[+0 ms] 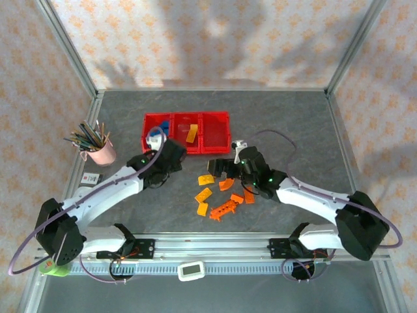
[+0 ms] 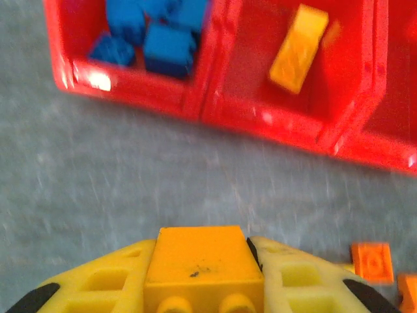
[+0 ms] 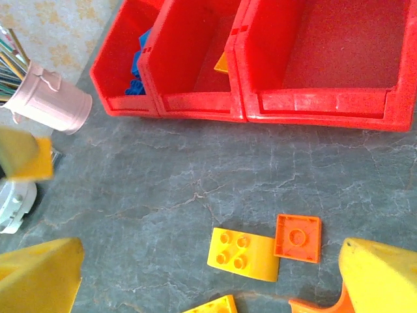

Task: Sort the legos into containers by color
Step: Place the lego in the container.

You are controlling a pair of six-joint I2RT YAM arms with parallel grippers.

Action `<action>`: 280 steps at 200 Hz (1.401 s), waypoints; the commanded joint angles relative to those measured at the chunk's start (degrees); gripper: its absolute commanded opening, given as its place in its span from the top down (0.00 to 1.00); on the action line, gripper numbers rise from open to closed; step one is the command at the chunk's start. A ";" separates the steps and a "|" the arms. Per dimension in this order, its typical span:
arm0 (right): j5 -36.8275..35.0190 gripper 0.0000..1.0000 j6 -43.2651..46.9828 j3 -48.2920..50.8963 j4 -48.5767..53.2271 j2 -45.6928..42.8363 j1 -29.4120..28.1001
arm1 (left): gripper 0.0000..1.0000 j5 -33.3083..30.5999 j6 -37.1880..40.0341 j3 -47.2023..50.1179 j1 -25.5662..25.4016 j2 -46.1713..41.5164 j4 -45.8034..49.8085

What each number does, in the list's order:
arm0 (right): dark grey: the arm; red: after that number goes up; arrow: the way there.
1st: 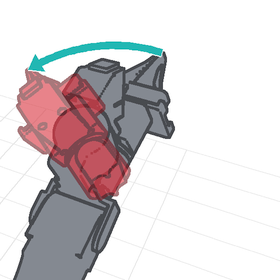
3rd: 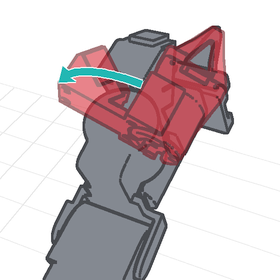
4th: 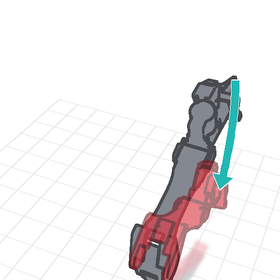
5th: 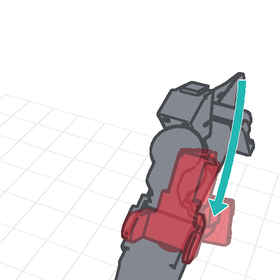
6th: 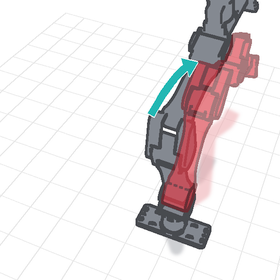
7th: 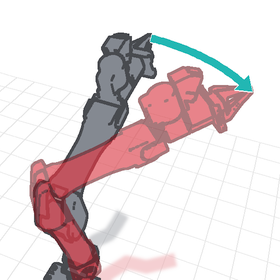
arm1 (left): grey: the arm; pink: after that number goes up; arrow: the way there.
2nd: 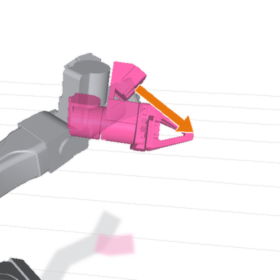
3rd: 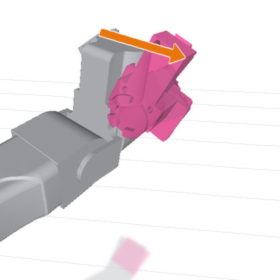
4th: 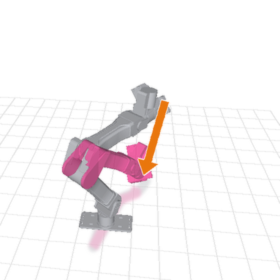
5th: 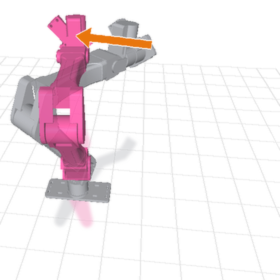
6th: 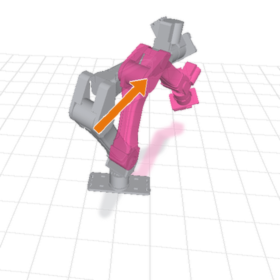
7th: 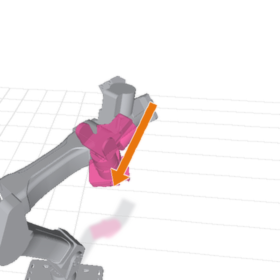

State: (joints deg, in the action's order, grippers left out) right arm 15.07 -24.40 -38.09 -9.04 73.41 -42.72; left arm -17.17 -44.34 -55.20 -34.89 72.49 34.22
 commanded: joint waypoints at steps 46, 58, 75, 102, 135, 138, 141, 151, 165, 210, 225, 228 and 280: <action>1.01 0.00 -0.55 -5.53 -1.44 5.65 2.24 | 0.79 0.40 14.41 -12.21 11.87 16.78 -10.02; 0.77 0.00 -0.43 -5.51 -1.51 5.78 2.59 | 0.79 1.22 14.98 -14.51 13.09 20.31 -10.72; 0.75 0.00 -0.41 -5.51 -1.25 5.78 3.12 | 0.80 4.15 16.50 -18.50 13.60 24.54 -11.50; 0.57 0.00 -0.36 -5.03 -1.07 5.80 3.91 | 0.80 5.11 17.07 -24.25 13.54 28.48 -11.54; 0.62 0.00 -0.47 -4.39 -1.46 5.87 4.31 | 0.80 5.91 17.70 -29.15 13.54 32.62 -12.07; 0.58 0.00 -0.51 -4.34 -1.50 5.97 4.31 | 0.80 6.18 17.75 -29.60 13.54 33.07 -12.07; 0.57 0.00 -0.53 -4.28 -1.57 6.03 4.38 | 0.80 6.43 17.84 -30.06 13.55 33.63 -12.07; 0.74 0.00 -0.48 -4.19 -1.68 6.18 4.49 | 0.80 7.42 17.88 -31.25 13.45 35.36 -12.25; 0.92 0.00 -0.52 -4.32 -1.43 6.40 4.75 | 0.80 9.09 18.23 -33.07 13.41 38.37 -12.34; 0.69 0.00 -0.03 -4.56 -0.22 5.06 5.30 | 0.62 9.86 19.38 -38.18 13.30 42.02 -9.20; 0.28 0.00 0.35 -4.56 0.40 4.17 5.54 | 0.56 10.88 19.73 -37.93 12.97 40.54 -9.17; 0.16 0.00 0.39 -4.54 0.54 3.90 5.59 | 0.55 10.93 19.85 -37.82 12.81 40.13 -9.17; -0.28 0.00 0.49 -3.28 2.98 0.45 6.16 | 0.40 10.98 20.27 -33.58 10.80 33.20 -7.45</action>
State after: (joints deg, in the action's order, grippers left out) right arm 15.90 -24.40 -42.00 -7.94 76.58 -36.91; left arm -6.37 -24.93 -90.50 -23.03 111.13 24.51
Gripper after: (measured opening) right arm 0.998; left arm 0.588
